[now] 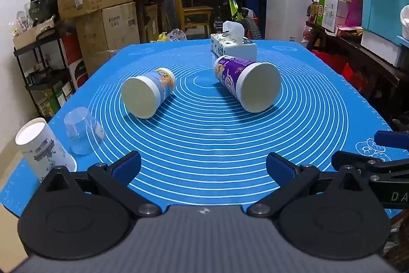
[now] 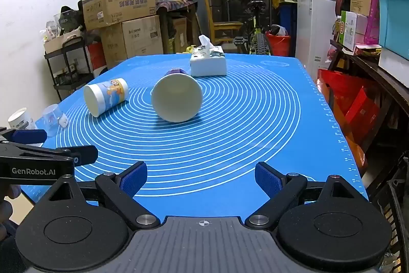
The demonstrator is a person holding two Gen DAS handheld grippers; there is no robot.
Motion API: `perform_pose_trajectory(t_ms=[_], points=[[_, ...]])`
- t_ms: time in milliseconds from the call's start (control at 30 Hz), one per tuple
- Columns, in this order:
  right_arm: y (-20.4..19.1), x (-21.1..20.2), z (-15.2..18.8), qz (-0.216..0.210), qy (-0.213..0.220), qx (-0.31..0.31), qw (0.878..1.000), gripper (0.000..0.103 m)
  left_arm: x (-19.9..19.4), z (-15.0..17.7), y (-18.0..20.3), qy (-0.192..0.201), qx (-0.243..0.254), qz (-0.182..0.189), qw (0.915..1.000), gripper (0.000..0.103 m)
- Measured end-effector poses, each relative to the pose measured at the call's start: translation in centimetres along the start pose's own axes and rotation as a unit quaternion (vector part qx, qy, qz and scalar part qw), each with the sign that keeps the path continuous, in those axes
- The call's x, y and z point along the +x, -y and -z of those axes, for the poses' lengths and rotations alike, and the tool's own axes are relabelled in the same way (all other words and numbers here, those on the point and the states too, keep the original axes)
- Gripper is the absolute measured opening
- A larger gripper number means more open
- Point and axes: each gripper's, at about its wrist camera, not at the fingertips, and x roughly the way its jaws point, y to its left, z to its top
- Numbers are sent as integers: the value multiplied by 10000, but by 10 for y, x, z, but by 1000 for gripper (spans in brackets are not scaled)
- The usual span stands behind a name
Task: Flip cup upside down
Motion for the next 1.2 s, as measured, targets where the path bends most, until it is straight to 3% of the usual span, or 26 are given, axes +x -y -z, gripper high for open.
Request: perform_pose_trajectory(t_ms=[1200], points=[[-1, 4, 3, 4, -80, -29, 10000, 92, -1, -1, 3, 79, 86, -43, 9999, 102]])
